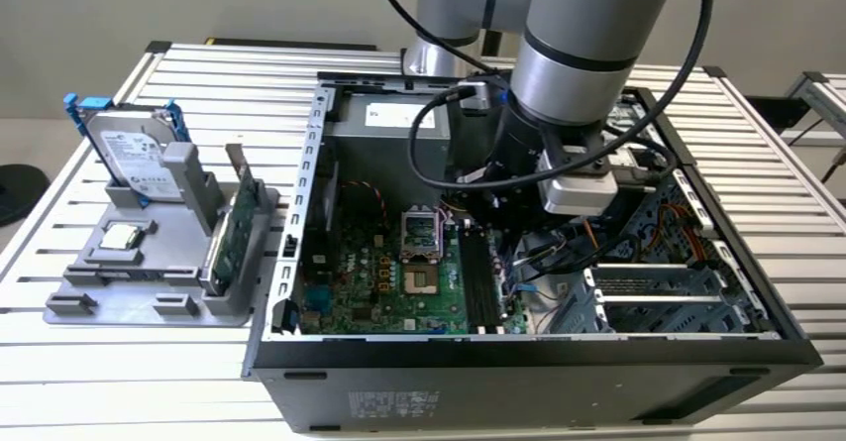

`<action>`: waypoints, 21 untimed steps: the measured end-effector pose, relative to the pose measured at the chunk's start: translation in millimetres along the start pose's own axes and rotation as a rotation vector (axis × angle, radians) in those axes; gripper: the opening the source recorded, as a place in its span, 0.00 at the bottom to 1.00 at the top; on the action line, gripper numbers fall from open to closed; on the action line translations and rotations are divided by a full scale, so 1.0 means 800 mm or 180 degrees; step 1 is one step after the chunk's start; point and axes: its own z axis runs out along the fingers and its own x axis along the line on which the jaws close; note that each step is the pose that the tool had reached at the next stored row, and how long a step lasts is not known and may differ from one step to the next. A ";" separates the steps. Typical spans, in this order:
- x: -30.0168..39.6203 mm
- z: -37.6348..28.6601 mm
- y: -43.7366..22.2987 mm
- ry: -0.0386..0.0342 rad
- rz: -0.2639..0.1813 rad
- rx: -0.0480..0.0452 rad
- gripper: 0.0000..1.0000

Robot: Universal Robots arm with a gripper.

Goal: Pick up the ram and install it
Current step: 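Insert the ram into the slot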

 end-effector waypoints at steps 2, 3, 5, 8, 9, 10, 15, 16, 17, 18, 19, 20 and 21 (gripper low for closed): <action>0.0001 0.0019 0.0000 0.0000 -0.0001 -0.0001 0.00; 0.0002 0.0040 -0.0002 -0.0001 0.0000 0.0000 0.00; 0.0002 0.0084 -0.0003 -0.0001 0.0000 -0.0001 0.00; 0.0002 0.0149 -0.0006 -0.0001 0.0001 -0.0001 0.00; 0.0002 0.0160 -0.0007 -0.0001 0.0001 -0.0001 0.00; 0.0002 0.0175 -0.0007 -0.0001 0.0001 -0.0002 0.00; 0.0005 0.0285 -0.0013 -0.0001 0.0000 -0.0001 0.00; 0.0005 0.0306 -0.0014 -0.0001 0.0000 -0.0001 0.00; 0.0005 0.0323 -0.0014 -0.0001 0.0000 -0.0001 0.00; 0.0006 0.0335 -0.0015 -0.0001 0.0000 -0.0001 0.00; 0.0005 0.0352 -0.0016 -0.0001 0.0000 -0.0001 0.00; 0.0005 0.0375 -0.0017 -0.0001 0.0000 -0.0001 0.00; 0.0005 0.0398 -0.0018 -0.0001 0.0000 -0.0001 0.00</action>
